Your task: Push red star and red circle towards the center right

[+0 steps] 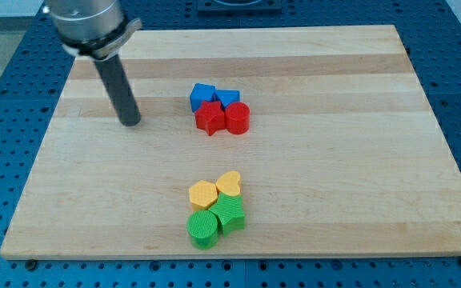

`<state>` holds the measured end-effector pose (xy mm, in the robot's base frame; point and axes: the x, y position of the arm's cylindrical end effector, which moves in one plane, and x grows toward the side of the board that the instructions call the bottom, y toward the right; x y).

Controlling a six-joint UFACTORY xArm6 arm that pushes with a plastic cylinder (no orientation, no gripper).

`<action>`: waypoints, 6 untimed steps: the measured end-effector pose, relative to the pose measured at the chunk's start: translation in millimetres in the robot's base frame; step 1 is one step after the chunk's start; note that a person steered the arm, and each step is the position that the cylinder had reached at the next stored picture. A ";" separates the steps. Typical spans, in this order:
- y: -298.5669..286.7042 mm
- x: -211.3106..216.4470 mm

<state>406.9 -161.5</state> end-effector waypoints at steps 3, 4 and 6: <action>150.1 3.7; 163.7 3.8; 95.9 23.2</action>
